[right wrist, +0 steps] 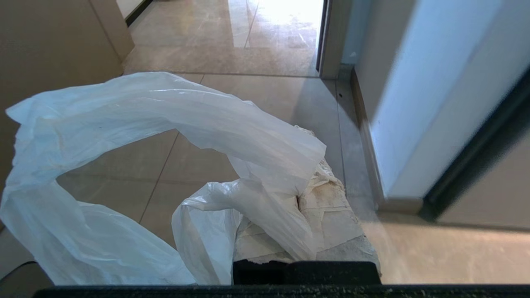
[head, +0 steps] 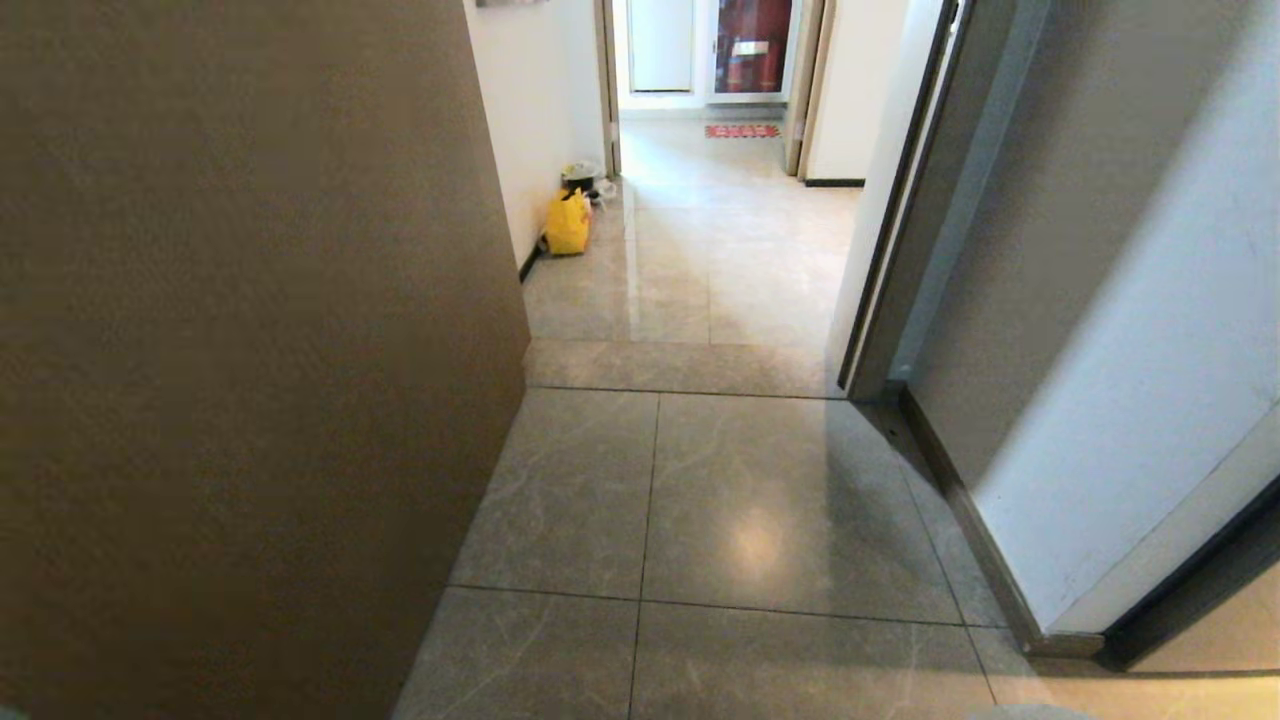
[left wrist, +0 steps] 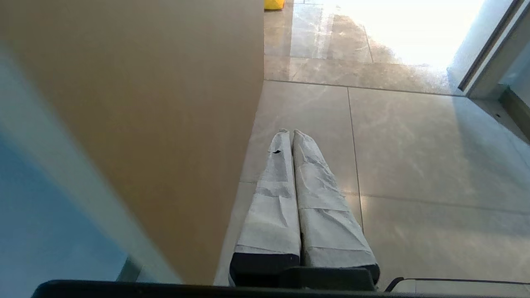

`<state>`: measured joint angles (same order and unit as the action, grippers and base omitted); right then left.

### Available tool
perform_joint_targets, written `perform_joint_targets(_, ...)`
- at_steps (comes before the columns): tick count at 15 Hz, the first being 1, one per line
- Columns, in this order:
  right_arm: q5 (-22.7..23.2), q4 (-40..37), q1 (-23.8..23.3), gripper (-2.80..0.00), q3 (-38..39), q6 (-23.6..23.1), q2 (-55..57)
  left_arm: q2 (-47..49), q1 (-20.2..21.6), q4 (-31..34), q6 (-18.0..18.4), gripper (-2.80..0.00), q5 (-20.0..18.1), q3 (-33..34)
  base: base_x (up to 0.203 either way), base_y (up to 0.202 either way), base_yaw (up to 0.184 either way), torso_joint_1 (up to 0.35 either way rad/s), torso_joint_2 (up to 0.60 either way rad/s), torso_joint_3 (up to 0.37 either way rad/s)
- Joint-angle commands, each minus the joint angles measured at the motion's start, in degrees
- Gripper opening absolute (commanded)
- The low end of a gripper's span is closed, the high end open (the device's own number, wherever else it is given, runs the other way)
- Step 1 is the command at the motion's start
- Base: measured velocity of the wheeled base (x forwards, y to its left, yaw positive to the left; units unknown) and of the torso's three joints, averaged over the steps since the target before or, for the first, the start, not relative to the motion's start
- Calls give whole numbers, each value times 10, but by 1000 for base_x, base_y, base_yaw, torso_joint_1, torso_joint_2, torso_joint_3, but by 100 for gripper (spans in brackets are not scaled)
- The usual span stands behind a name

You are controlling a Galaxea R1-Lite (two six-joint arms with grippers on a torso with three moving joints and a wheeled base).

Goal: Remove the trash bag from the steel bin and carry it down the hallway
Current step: Put the trash bag at the door

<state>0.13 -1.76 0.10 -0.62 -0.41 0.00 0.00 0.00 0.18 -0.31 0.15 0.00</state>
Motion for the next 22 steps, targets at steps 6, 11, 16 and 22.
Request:
perform_joint_targets(6,0,0,0,-280,0,0,0,0,0,0,0,-280,0,0,194,0,0,2,2,2)
perform_joint_targets(11,0,0,0,-280,0,0,0,0,0,0,0,-280,0,0,194,0,1,3,1,2)
perform_joint_targets(16,0,0,1,-280,0,0,0,0,0,0,0,-280,0,0,192,0,1,0,3,1)
perform_joint_targets(22,0,0,0,-280,0,0,1,0,0,0,0,-280,0,0,191,0,0,2,2,0)
